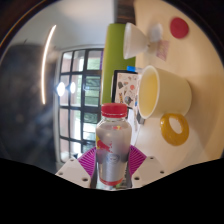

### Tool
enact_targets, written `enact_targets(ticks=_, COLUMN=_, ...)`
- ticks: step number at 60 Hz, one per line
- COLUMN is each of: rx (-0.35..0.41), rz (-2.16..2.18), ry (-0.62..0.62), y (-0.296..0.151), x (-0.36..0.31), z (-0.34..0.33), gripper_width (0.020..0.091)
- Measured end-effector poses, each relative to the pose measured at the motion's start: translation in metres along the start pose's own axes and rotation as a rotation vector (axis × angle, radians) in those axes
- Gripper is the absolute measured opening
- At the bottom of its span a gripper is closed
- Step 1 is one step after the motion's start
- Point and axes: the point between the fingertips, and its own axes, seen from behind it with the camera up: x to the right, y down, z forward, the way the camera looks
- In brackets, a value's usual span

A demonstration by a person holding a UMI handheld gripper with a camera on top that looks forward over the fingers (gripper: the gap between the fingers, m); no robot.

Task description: Pour water

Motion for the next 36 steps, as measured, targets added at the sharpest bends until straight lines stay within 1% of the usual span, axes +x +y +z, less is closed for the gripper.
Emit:
enact_targets(ticks=10, rx=-0.015, rz=0.455, ry=-0.194, y=-0.033, x=-0.030, z=-0.005, gripper_width=0.0399)
enact_targets(ticks=14, rx=0.010, rz=0.593, ry=-0.255, y=-0.041, x=-0.051, z=-0.024, gripper_width=0.0398)
enact_targets(ticks=15, rx=0.021, rz=0.618, ry=-0.260, y=-0.038, x=-0.062, z=-0.016, gripper_width=0.0398)
enact_targets(ticks=17, rx=0.030, rz=0.670, ry=-0.278, y=-0.042, x=-0.064, z=-0.022, gripper_width=0.0399)
enact_targets(ticks=21, rx=0.043, rz=0.746, ry=-0.293, y=-0.044, x=-0.064, z=-0.037, gripper_width=0.0397)
enact_targets(ticks=24, rx=0.044, rz=0.772, ry=-0.296, y=-0.048, x=-0.066, z=-0.031, gripper_width=0.0397)
enact_targets(ticks=27, rx=0.036, rz=0.769, ry=-0.289, y=-0.038, x=-0.064, z=-0.043, gripper_width=0.0398)
enact_targets(ticks=28, rx=0.033, rz=0.764, ry=-0.283, y=-0.043, x=-0.064, z=-0.033, gripper_width=0.0396)
enact_targets(ticks=32, rx=0.024, rz=0.742, ry=-0.263, y=-0.037, x=-0.059, z=-0.036, gripper_width=0.0401)
enact_targets(ticks=33, rx=0.022, rz=0.735, ry=-0.260, y=-0.029, x=-0.059, z=-0.044, gripper_width=0.0399)
enact_targets(ticks=34, rx=0.019, rz=0.728, ry=-0.256, y=-0.033, x=-0.058, z=-0.034, gripper_width=0.0399)
enact_targets(ticks=36, rx=0.010, rz=0.703, ry=-0.249, y=-0.029, x=-0.058, z=-0.036, gripper_width=0.0399)
